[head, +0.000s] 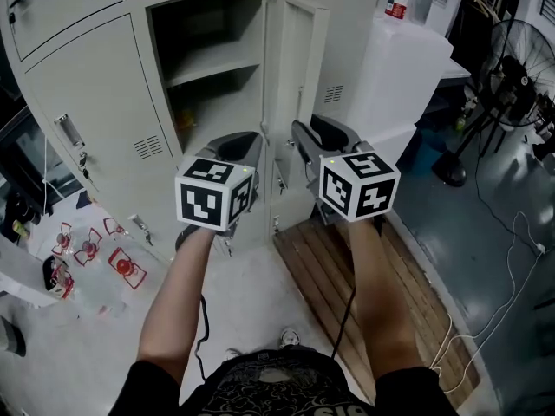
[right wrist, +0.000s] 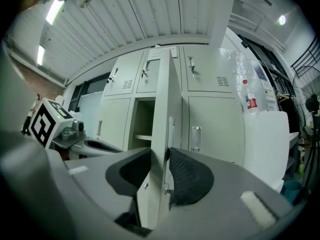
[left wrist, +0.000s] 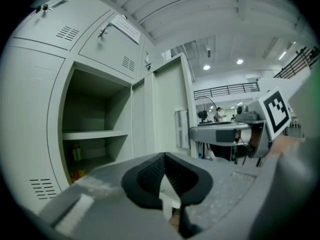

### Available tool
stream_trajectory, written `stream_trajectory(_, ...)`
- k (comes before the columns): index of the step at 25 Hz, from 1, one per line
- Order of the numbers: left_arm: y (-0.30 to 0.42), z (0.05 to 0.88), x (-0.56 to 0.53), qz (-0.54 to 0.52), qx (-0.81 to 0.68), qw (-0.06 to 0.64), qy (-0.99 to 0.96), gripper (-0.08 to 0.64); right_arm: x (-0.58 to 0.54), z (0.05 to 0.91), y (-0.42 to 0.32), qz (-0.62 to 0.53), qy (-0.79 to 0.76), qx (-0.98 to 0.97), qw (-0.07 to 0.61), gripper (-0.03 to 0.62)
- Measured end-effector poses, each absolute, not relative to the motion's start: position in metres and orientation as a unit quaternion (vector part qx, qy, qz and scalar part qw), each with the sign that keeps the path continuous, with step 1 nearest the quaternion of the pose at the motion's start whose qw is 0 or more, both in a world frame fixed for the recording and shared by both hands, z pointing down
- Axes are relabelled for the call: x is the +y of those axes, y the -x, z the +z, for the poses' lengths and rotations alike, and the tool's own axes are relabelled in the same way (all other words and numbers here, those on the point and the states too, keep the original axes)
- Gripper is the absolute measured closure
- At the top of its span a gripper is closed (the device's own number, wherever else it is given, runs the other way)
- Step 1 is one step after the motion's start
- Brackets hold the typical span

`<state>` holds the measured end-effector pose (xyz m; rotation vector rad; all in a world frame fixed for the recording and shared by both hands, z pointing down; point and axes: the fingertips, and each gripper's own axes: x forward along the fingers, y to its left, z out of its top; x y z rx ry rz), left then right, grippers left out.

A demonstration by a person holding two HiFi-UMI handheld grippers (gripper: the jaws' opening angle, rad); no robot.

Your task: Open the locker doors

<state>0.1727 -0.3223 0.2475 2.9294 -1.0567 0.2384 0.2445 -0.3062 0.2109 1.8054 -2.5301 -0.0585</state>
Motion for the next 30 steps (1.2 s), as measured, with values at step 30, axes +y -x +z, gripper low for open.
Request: stream_trajectory(30, -0.265, 0.246, -0.335, 0.077, -0.366, 0.005, -0.927, 0.557, -0.336, 0.212, -0.37, -0.002, -0.598, -0.802, -0.004, 0.502)
